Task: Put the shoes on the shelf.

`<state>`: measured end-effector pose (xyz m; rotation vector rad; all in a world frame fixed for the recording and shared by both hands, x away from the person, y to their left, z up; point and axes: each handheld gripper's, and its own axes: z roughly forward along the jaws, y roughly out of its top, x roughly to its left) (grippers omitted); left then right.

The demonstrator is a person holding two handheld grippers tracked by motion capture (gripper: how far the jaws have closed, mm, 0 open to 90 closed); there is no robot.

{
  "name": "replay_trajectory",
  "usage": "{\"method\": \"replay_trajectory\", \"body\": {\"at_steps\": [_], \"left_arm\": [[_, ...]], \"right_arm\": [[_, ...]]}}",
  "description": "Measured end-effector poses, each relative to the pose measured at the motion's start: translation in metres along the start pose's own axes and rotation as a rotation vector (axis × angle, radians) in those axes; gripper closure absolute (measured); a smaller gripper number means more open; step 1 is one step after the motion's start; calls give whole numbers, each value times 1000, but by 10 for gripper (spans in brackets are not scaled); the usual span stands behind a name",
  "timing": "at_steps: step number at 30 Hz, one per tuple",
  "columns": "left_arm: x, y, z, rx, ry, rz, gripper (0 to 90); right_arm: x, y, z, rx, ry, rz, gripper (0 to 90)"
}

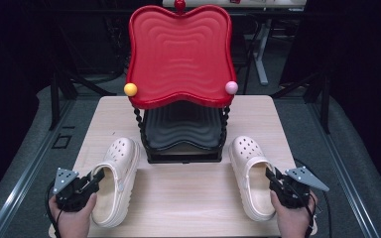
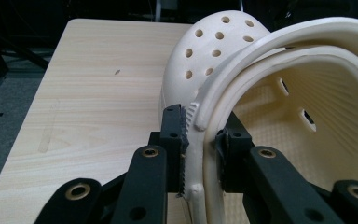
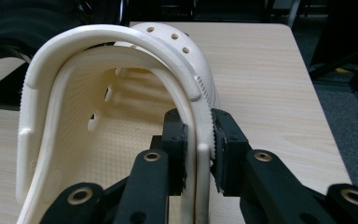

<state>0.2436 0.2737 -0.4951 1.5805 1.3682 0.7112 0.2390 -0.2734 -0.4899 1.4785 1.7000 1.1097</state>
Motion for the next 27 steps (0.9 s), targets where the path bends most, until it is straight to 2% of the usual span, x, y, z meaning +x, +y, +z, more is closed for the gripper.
{"method": "replay_trajectory", "body": {"at_steps": [1,4,11,19,20,27], "left_arm": [[0,0,0,0,0,0,756],[-5,-3,-8,20,0,36,756],[-14,-8,-18,37,-33,49,755],[-31,0,-18,10,-92,74,756],[-36,2,-16,2,-110,77,756],[-50,8,-9,-15,-150,85,756]], "right_arm": [[0,0,0,0,0,0,764],[3,3,-9,2,13,-14,764],[14,4,-24,-30,53,-2,764],[35,11,-32,-67,130,-4,764],[37,12,-32,-70,141,-7,763],[47,17,-27,-74,171,-33,763]]}}
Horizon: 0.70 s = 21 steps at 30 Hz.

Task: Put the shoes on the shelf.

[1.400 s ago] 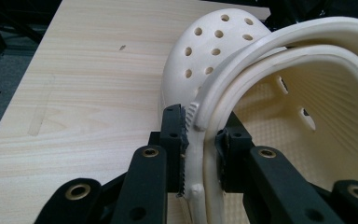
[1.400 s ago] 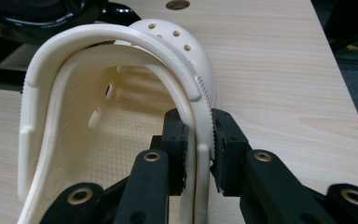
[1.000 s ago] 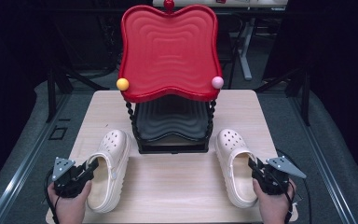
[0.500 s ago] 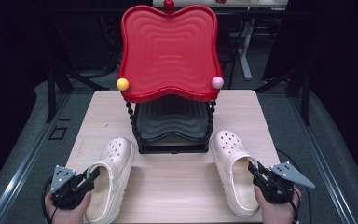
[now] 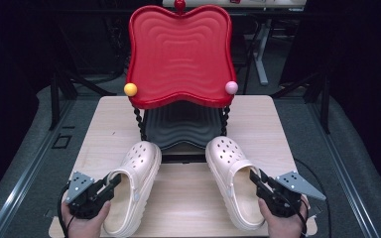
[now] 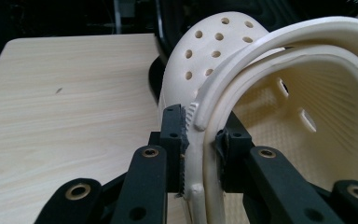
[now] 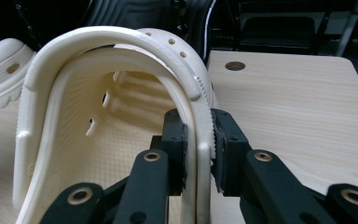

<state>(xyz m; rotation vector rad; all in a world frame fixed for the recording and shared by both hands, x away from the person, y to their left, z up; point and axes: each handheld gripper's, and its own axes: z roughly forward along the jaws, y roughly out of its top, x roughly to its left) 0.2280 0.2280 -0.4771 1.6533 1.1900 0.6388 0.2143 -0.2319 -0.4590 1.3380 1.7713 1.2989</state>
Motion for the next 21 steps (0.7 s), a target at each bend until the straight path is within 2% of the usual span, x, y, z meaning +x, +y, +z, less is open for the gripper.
{"method": "replay_trajectory", "body": {"at_steps": [6,12,21], "left_arm": [[-11,9,12,-18,-25,8,756],[-15,14,19,-30,-37,7,755],[-19,23,37,-44,-22,10,755]], "right_arm": [[9,3,10,-6,25,-10,763],[15,6,17,-17,43,-10,763],[25,12,34,-37,64,-10,763]]}}
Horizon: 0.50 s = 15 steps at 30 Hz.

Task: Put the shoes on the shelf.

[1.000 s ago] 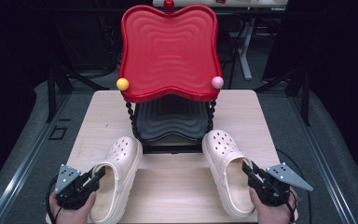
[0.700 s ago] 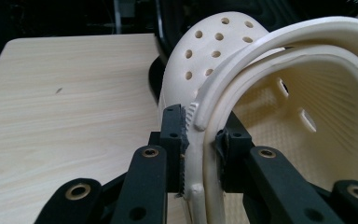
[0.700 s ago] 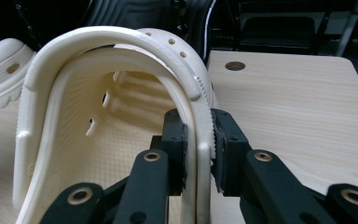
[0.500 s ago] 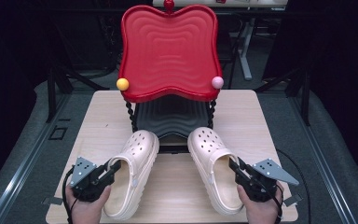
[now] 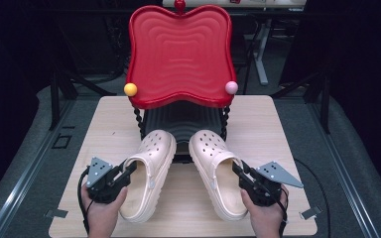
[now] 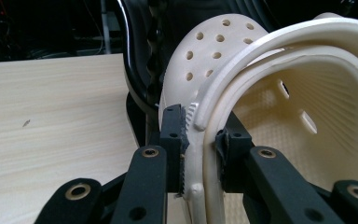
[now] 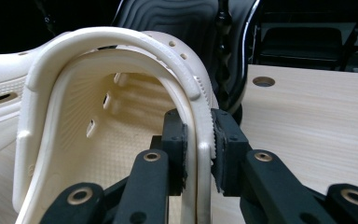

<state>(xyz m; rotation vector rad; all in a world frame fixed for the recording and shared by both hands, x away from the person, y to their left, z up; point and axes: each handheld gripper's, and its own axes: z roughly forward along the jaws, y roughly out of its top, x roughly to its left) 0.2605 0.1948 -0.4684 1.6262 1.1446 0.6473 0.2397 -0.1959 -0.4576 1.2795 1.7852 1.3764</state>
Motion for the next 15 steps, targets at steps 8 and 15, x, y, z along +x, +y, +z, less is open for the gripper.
{"method": "replay_trajectory", "body": {"at_steps": [8,15], "left_arm": [[-4,6,15,-2,3,6,756],[-5,9,23,-1,6,4,755]], "right_arm": [[2,8,19,-22,0,19,763],[3,13,30,-32,0,33,763]]}}
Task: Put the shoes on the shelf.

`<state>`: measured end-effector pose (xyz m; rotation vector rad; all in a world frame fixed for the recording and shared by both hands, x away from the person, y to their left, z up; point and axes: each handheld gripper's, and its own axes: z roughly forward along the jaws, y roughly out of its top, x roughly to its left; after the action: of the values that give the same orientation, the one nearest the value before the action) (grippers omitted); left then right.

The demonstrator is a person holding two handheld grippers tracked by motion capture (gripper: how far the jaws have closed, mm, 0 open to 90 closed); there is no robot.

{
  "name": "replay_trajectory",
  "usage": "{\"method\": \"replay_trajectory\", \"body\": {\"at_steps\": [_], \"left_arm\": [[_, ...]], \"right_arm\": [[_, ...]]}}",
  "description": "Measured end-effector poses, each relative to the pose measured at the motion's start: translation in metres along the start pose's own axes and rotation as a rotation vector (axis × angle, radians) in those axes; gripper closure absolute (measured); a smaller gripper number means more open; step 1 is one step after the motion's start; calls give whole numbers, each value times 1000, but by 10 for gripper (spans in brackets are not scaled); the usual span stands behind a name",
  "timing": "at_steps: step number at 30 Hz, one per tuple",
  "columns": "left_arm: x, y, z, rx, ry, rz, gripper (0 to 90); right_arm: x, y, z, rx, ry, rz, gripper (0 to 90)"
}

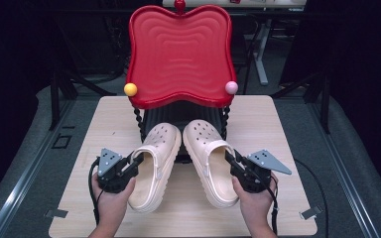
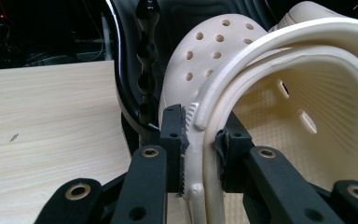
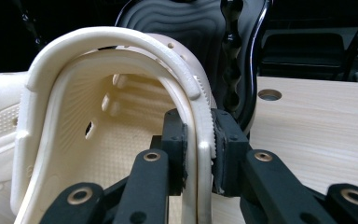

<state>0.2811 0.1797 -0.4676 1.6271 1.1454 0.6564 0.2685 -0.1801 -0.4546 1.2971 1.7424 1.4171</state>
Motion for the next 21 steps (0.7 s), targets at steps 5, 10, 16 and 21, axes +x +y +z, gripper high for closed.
{"method": "replay_trajectory", "body": {"at_steps": [5,10,16,21], "left_arm": [[-2,0,4,-5,3,-13,756],[-4,2,8,-8,9,-6,755],[-4,7,12,-17,16,-8,755],[-8,15,19,-34,35,9,755]], "right_arm": [[1,1,5,-1,-5,-3,762],[0,1,8,0,-8,-3,763],[1,2,12,0,-9,-1,762],[3,5,18,-10,-9,-19,762]]}}
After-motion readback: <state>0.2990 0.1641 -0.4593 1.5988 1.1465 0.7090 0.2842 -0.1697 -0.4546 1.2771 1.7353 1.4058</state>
